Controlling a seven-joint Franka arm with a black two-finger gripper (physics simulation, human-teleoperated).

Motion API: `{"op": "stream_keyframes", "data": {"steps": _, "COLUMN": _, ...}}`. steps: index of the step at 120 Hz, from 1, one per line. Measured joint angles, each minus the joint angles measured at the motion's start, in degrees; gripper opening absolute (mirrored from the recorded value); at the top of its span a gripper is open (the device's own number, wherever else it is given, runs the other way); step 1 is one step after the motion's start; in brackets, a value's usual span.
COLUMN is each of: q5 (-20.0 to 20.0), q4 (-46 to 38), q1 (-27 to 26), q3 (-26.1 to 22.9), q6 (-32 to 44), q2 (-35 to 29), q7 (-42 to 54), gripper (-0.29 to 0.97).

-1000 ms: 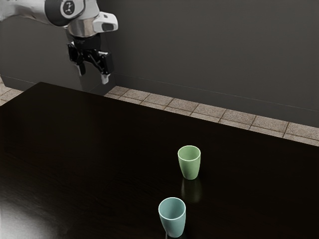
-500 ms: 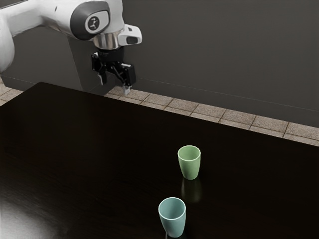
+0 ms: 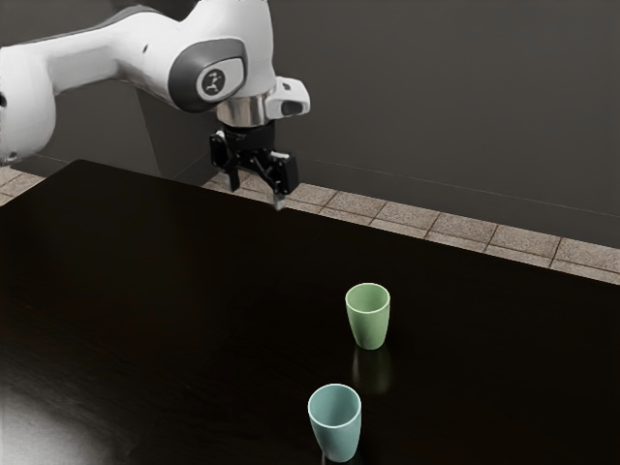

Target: Place the left cup onto the right cup

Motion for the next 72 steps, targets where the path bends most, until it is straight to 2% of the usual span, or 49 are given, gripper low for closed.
{"op": "stream_keyframes", "data": {"steps": 72, "q5": 1.1, "q4": 0.0, "q1": 0.1, "q3": -5.5, "q6": 4.1, "q2": 4.6, "q7": -9.2, "gripper": 0.68}}
